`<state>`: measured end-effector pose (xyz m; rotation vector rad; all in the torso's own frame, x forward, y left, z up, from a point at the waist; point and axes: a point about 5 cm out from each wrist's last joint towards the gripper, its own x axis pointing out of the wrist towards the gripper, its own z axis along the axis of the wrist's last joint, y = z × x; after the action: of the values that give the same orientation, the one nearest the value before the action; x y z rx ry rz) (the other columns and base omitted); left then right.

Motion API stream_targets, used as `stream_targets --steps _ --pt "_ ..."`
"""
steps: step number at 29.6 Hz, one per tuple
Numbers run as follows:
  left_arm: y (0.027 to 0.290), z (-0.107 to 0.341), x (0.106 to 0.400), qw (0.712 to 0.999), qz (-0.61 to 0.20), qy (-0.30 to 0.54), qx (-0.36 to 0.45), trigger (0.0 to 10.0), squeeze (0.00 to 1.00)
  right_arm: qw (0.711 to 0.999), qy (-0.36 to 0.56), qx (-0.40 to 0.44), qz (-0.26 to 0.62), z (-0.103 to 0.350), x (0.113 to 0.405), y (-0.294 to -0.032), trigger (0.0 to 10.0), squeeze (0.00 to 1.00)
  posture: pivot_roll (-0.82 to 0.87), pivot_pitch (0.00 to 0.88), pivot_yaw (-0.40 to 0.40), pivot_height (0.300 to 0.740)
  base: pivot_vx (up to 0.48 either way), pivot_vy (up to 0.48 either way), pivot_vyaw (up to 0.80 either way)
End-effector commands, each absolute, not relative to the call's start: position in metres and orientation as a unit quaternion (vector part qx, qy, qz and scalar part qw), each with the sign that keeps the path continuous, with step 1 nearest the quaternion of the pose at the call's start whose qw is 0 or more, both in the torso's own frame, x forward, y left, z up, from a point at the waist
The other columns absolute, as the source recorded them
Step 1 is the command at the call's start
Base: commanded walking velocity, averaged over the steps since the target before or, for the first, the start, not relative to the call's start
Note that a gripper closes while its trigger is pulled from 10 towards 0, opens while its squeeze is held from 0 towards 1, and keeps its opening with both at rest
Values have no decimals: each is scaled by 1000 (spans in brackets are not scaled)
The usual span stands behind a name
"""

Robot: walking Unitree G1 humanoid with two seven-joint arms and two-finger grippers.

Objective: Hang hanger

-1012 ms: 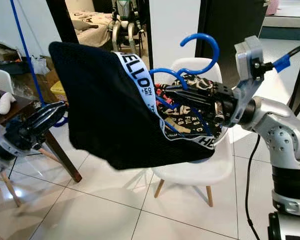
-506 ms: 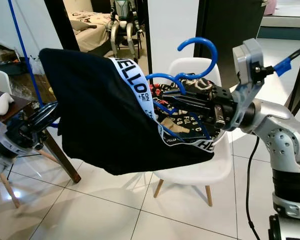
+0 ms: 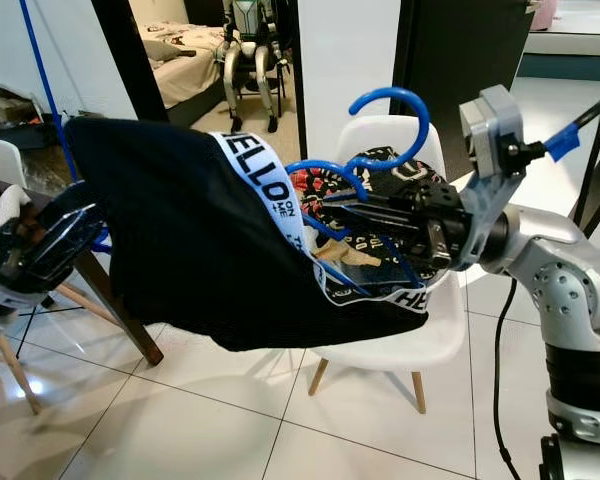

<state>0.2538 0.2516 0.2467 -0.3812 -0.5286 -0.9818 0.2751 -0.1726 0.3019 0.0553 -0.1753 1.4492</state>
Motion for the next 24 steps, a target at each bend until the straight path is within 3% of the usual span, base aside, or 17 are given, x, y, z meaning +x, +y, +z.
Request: stream_targets --steps 1,4,5,6,7,13,24 --pt "251 252 248 822 -485 -250 -167 10000 0 731 -82 22 677 303 270 -168 0 0 -55 0 32 740 0 0 0" --pt "248 251 246 816 -498 -244 -164 10000 0 723 -86 27 685 305 267 -168 0 0 -59 0 34 740 0 0 0" --pt "245 249 245 811 -510 -237 -162 6392 0 713 -90 31 694 307 264 -168 0 0 -60 0 34 740 0 0 0" --pt "245 249 245 811 -510 -237 -162 6392 0 713 -90 31 694 307 264 -168 0 0 -60 0 34 740 0 0 0" --pt "242 248 244 803 -523 -233 -165 0 0 707 -92 34 701 308 261 -168 0 0 -60 0 34 740 0 0 0" --pt "240 246 243 798 -530 -230 -171 0 0 711 -95 35 696 308 262 -168 0 0 -60 0 36 740 0 0 0" --pt "255 247 249 830 -476 -241 -158 0 0 747 -80 19 660 304 272 -175 0 0 -58 0 36 740 0 0 0"
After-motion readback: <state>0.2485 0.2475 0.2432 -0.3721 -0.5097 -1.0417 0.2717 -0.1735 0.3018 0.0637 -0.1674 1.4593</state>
